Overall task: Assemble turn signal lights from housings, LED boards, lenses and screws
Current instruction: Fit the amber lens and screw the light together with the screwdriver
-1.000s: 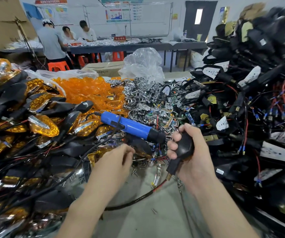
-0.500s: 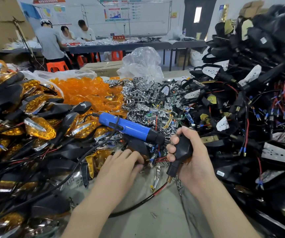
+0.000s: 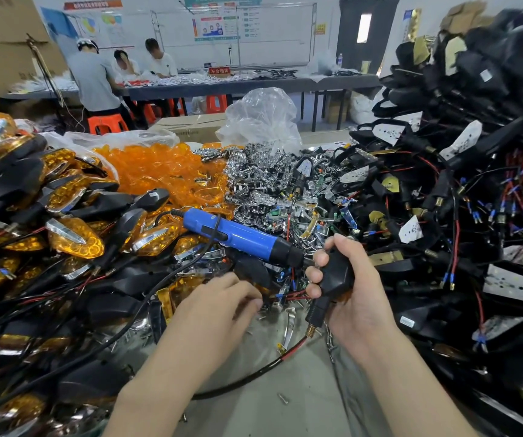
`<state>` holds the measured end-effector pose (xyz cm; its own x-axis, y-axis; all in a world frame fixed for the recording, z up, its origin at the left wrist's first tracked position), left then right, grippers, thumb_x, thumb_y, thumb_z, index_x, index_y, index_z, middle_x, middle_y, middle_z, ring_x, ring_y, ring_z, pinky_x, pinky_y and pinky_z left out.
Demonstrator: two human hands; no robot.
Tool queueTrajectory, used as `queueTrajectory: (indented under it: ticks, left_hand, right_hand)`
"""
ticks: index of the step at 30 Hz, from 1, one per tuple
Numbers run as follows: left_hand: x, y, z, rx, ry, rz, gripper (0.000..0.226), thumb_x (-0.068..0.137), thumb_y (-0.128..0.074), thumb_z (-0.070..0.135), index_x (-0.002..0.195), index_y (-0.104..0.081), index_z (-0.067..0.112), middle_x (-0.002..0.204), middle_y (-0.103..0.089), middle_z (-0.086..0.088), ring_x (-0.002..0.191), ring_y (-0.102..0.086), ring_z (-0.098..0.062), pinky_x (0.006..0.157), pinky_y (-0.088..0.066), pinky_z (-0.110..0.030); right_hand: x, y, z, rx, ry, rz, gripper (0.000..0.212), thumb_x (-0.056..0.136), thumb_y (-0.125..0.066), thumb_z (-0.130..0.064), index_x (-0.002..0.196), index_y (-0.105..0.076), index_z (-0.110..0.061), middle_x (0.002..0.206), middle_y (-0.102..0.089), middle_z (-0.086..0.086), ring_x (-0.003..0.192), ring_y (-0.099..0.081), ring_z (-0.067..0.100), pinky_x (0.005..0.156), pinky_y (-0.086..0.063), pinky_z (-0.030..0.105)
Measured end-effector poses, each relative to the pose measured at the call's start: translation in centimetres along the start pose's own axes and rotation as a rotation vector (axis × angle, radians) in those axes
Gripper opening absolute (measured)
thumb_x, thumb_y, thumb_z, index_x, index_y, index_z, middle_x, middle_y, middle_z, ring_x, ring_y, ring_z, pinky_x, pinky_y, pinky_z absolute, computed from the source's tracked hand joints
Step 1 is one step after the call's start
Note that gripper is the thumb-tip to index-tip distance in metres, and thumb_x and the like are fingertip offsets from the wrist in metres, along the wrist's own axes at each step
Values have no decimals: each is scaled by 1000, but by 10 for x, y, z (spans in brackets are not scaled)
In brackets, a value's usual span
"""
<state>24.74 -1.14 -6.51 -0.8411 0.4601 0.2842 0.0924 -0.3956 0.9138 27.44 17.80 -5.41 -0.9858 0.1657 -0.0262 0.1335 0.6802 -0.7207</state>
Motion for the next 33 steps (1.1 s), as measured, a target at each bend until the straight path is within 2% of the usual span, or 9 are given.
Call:
queueTrajectory:
  ticks: [4, 7, 11, 17, 20, 22, 26, 30, 33]
  left_hand:
    - [-2, -6, 9, 74, -7, -78, 24, 99, -44, 53, 115, -58, 43, 108, -54, 22, 107, -50, 1, 79, -36, -16]
    - [-2, -7, 12, 119, 5, -78, 21, 101, -43, 50, 115, -55, 41, 114, -52, 21, 111, -49, 1, 77, -31, -14]
    - [-3, -7, 15, 164, 23, -80, 17, 101, -41, 50, 110, -52, 40, 112, -50, 19, 109, -50, -1, 69, -31, -17]
    - [-3, -9, 15, 165, 77, -70, 16, 101, -41, 51, 105, -52, 39, 98, -40, 20, 106, -50, -1, 67, -32, -18]
    - [-5, -6, 14, 192, 59, -51, 18, 102, -38, 51, 107, -51, 39, 102, -45, 19, 105, -52, -2, 69, -32, -19]
    - [-5, -2, 15, 174, 49, -22, 16, 102, -37, 50, 103, -48, 39, 98, -51, 19, 97, -54, -2, 68, -33, -19]
    - [0, 7, 19, -325, 140, 122, 8, 97, -56, 37, 89, -54, 35, 78, -62, 18, 75, -60, -4, 64, -47, -20]
    - [0, 13, 33, -742, 152, 302, 15, 93, -66, 19, 89, -67, 33, 83, -69, 18, 76, -66, -6, 64, -48, -12]
    - [-1, 11, 41, -968, 134, 331, 25, 94, -63, 4, 91, -72, 28, 83, -71, 4, 68, -68, -7, 61, -52, -13]
  right_hand:
    - [2, 0, 1, 9, -4, 0, 17, 81, -69, -35, 78, -61, -20, 67, -54, -1, 51, -48, 13, 41, -41, 24]
    - [4, -1, 2, 19, -21, 10, 22, 82, -69, -42, 76, -64, -22, 65, -54, -1, 49, -48, 13, 40, -40, 24]
    - [7, 0, 4, 41, -50, -2, 29, 83, -67, -50, 70, -68, -25, 64, -53, -3, 48, -48, 13, 38, -39, 24]
    - [7, 5, 7, 26, -66, -58, 27, 88, -66, -46, 74, -65, -23, 68, -53, -3, 51, -49, 13, 40, -40, 25]
    - [6, 4, 8, 19, -74, -92, 25, 84, -69, -46, 75, -64, -23, 69, -53, -2, 50, -48, 13, 40, -40, 25]
    - [6, 3, 8, 7, -72, -100, 25, 80, -70, -46, 74, -65, -23, 69, -53, -2, 50, -48, 13, 40, -40, 25]
    - [4, -2, 10, -35, -78, -96, 26, 87, -63, -44, 74, -64, -22, 68, -52, 0, 49, -47, 14, 39, -39, 25]
    - [1, -12, 21, -109, -100, -97, 26, 82, -62, -46, 72, -65, -22, 66, -54, 2, 48, -49, 16, 40, -39, 25]
    - [-1, -18, 31, -159, -67, -98, 25, 81, -66, -45, 69, -67, -23, 64, -56, 3, 47, -51, 17, 41, -41, 25]
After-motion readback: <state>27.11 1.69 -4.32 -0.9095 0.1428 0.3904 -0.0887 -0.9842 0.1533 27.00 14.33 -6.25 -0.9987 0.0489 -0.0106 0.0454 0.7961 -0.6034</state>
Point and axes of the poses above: each hand's wrist, its own x-axis towards the middle knuckle, its own y-axis out of the back of the hand, z = x × y, the point moved 2 cm from there along x, towards the middle knuckle
